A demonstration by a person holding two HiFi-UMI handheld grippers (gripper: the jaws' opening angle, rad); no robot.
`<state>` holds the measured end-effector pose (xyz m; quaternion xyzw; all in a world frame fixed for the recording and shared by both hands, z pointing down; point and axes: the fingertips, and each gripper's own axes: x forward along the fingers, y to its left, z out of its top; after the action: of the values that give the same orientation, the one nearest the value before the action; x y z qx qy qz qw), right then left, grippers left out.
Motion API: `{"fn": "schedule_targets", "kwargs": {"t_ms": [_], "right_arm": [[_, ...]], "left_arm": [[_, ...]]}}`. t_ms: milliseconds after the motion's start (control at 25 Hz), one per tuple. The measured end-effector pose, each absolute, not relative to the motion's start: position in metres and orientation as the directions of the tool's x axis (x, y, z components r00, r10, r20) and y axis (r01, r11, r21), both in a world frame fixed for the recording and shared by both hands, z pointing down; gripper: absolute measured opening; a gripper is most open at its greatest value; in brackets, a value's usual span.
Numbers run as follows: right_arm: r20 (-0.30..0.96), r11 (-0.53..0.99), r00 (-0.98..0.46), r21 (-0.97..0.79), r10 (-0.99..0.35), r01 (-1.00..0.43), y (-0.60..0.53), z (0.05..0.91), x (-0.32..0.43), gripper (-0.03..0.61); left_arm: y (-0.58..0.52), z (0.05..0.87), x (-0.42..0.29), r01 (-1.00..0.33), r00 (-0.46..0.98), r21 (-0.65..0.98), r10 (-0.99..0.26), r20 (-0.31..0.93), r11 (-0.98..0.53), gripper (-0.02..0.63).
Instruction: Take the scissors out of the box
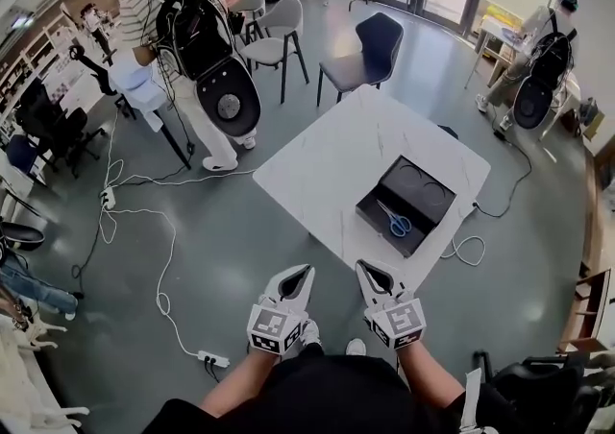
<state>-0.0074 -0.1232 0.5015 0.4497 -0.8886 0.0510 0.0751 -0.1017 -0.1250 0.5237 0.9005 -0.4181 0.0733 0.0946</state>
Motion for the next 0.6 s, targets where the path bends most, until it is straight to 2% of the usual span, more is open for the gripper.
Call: {"fn": "schedule_targets", "kwargs": {"t_ms": [600], "right_arm": [[0.216, 0.467, -0.454, 0.014, -0.865, -0.884, -0.136, 0.503, -0.023, 0.008]], "left_arm": [[-0.158, 0.536, -0.129, -0.689, 0.722, 0.126, -0.662, 0.201, -0.714, 0.009]]}}
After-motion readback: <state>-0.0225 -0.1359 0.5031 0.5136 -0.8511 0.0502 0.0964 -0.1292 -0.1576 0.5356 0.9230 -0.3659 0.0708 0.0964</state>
